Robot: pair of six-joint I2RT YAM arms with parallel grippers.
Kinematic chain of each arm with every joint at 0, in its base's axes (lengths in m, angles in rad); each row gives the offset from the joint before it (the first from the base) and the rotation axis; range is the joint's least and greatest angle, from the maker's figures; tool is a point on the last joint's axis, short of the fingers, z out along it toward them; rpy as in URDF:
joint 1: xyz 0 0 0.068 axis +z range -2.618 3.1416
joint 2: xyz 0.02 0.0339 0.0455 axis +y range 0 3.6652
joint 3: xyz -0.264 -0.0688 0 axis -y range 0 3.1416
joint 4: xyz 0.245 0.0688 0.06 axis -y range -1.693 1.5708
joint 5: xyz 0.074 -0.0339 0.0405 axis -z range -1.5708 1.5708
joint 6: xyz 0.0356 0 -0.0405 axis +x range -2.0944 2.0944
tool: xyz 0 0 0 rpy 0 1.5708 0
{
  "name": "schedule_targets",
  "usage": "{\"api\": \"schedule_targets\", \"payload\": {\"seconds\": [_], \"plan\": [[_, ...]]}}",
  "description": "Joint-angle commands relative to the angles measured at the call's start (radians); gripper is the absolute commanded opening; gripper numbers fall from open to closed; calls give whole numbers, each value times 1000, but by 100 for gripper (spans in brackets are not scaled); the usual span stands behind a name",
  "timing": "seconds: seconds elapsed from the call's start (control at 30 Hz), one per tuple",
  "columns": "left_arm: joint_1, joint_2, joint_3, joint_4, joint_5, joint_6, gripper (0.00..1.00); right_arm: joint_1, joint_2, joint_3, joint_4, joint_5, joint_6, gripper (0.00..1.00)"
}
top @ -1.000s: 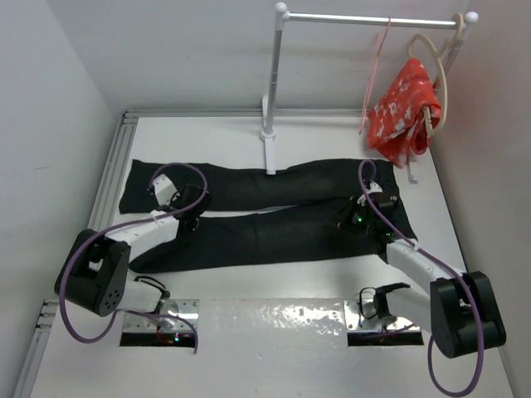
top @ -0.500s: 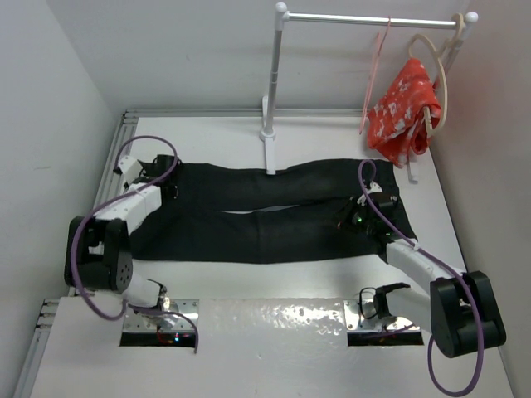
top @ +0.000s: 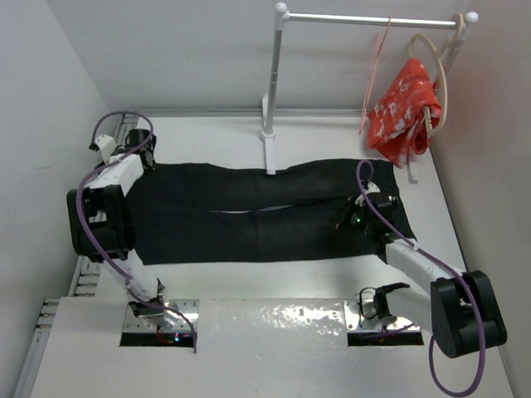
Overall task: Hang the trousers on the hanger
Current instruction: Flatten out the trousers at the center of the board.
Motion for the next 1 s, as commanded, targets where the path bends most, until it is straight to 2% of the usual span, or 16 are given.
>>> {"api": "schedule_targets", "payload": {"seconds": [0.0, 0.1, 0.17, 0.23, 0.27, 0.4, 0.43, 0.6, 0.63, 0.67, 0.73, 0.77, 0.9, 0.97], "plan": [[20, 7, 65, 12, 25, 126, 39, 9, -13, 39, 40, -15, -15, 6], [38, -51, 38, 33, 112, 117, 42, 12, -11, 41, 35, -15, -19, 6], [52, -123, -36, 48, 207, 93, 32, 14, -14, 42, 34, -15, -19, 6], [69, -176, -127, 48, 267, 58, 27, 12, -17, 45, 29, -17, -20, 5], [100, -235, -166, 56, 349, 44, 25, 12, -23, 45, 28, -24, -19, 5], [218, -375, -350, 80, 546, 13, 1, 12, -51, 45, 22, -29, -20, 5], [270, -422, -402, 70, 590, 7, 0, 14, -50, 45, 25, -29, -20, 6], [394, -524, -470, 7, 634, 28, 0, 14, -22, 45, 43, -57, -5, 5], [422, -530, -499, 13, 672, 40, 5, 14, -25, 45, 40, -55, -9, 6], [483, -524, -518, 37, 786, 74, 21, 14, -33, 47, 32, -49, -11, 5], [531, -491, -550, 27, 853, 82, 24, 14, -40, 45, 26, -37, -17, 5], [537, -487, -565, 44, 858, 88, 30, 14, -45, 45, 25, -34, -19, 6], [551, -513, -559, 8, 812, 65, 34, 14, -40, 45, 25, -34, -20, 6], [604, -544, -558, -8, 806, 76, 36, 15, -30, 47, 28, -35, -19, 5]]}}
